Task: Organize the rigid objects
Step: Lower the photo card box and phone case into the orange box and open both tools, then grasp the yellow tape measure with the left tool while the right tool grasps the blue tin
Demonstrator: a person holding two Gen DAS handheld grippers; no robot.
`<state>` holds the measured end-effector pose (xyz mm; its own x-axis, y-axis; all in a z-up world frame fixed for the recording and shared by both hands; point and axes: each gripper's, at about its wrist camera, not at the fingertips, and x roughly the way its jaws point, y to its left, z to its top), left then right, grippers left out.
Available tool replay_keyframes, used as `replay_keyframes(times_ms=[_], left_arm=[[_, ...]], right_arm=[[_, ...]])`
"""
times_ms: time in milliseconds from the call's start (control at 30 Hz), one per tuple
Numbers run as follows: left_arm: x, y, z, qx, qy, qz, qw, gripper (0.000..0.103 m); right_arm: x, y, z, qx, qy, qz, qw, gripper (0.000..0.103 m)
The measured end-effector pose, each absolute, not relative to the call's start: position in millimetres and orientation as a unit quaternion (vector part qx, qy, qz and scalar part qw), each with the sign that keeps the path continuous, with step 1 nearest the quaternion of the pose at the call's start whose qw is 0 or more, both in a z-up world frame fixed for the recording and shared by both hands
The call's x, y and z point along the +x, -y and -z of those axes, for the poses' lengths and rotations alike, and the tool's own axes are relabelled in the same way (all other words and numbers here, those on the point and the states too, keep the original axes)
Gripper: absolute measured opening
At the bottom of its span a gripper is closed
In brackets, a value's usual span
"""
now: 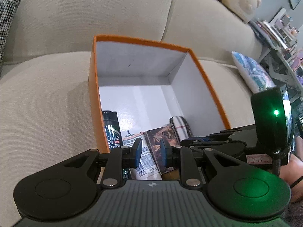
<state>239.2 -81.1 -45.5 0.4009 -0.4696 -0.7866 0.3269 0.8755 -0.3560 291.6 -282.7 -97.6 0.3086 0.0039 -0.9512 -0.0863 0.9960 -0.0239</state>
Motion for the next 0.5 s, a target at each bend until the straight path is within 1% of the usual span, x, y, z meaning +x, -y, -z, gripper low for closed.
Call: replay_keyframes(times_ms=[133,333,367,500], left_arm=[[224,67,24,-0.077,-0.470,0.249,0.843,0.025],[189,37,-1,-0.062,-0.446,0.239,0.860,0.025],[184,31,-3,-0.056,-0.447,0.235,0.861,0.025],[163,2,0,-0.040,-0.455,0.209,0.865,0.028]], right_arm=[[272,283,73,-0.018,-0.559,-0.044,0.828,0.008],[225,267,25,0.017,-0.493,-0.075,0.867,0.010],[217,264,19,0.022,-0.484,-0.078,0.872,0.013],[183,248,1,0.044,-0.448,-0.090,0.888,0.019]])
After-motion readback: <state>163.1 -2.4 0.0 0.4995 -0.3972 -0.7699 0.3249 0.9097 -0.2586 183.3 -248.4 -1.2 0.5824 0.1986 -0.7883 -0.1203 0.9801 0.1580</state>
